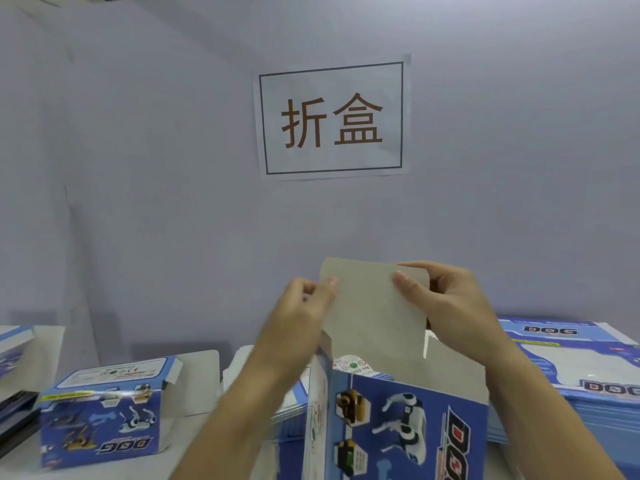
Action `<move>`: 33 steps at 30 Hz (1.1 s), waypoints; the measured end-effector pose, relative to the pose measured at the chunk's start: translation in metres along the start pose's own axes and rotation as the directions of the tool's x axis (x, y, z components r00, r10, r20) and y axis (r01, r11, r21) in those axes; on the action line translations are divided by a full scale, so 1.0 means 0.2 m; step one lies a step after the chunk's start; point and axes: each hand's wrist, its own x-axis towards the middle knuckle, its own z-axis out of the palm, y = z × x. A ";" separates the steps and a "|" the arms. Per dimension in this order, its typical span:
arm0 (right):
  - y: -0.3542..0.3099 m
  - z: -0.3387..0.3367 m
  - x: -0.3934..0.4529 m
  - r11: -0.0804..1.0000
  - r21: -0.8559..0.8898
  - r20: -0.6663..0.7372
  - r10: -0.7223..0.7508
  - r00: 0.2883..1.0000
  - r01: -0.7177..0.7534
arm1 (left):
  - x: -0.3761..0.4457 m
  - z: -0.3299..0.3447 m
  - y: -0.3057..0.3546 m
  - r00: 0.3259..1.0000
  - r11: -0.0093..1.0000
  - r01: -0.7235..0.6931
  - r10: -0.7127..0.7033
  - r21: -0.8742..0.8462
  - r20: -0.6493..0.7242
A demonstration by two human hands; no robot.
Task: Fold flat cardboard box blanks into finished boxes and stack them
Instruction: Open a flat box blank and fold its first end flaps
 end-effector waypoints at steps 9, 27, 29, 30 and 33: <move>-0.01 -0.08 0.05 0.984 0.169 0.160 0.030 0.987 -0.057 | 0.15 -0.12 0.06 0.964 0.986 -0.167 0.168 -0.022 0.204; -0.02 -0.06 0.05 0.959 0.260 0.183 0.063 0.981 -0.110 | 0.14 -0.06 0.04 0.951 0.953 -0.302 0.304 -0.037 0.064; -0.02 -0.07 0.05 0.958 0.265 0.185 0.062 0.981 -0.110 | 0.13 -0.05 0.03 0.947 0.946 -0.316 0.319 -0.067 0.043; -0.02 -0.08 0.05 0.958 0.264 0.179 0.062 0.982 -0.109 | 0.13 -0.05 0.03 0.944 0.943 -0.323 0.327 -0.078 0.038; -0.02 -0.07 0.05 0.964 0.242 0.162 0.071 0.984 -0.110 | 0.13 -0.05 0.02 0.935 0.934 -0.349 0.353 -0.075 0.035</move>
